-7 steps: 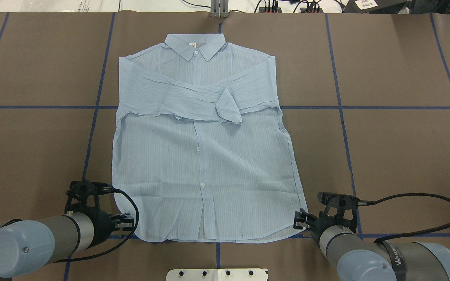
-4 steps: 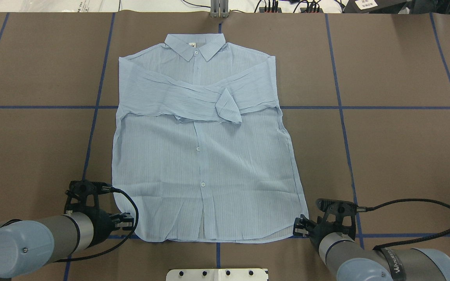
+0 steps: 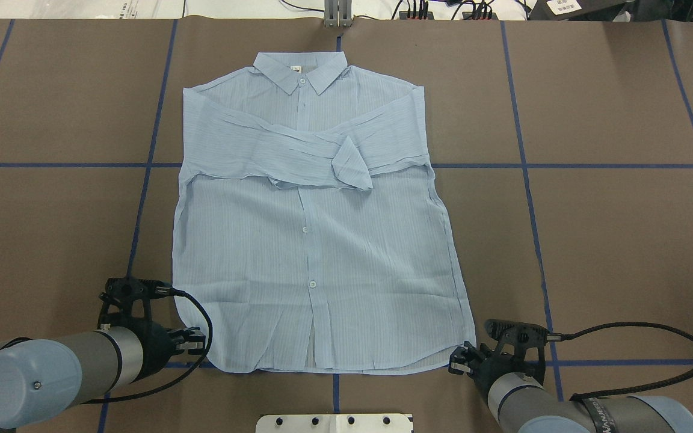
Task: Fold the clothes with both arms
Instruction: 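Position both grippers at the hem corners nearest the robot and grasp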
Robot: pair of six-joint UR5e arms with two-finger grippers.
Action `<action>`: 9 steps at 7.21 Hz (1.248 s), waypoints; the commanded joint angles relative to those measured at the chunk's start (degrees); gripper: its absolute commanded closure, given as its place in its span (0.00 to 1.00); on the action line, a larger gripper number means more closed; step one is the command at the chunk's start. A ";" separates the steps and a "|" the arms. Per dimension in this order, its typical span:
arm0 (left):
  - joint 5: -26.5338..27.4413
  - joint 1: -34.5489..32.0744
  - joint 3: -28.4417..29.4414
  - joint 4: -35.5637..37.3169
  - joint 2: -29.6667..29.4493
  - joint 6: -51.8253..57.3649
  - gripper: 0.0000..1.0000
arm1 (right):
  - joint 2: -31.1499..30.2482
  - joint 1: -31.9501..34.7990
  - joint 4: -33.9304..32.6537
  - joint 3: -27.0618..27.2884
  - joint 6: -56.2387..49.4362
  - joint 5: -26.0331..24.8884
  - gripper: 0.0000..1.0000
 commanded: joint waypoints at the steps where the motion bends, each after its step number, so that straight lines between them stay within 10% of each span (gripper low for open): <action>1: 0.09 -0.06 -0.09 0.00 0.11 0.00 1.00 | 0.32 -0.16 0.00 -0.82 -0.40 -0.08 0.76; 9: -0.26 -0.06 -1.14 0.09 -0.07 0.26 1.00 | -0.03 0.89 -0.70 3.02 -0.84 -0.87 1.00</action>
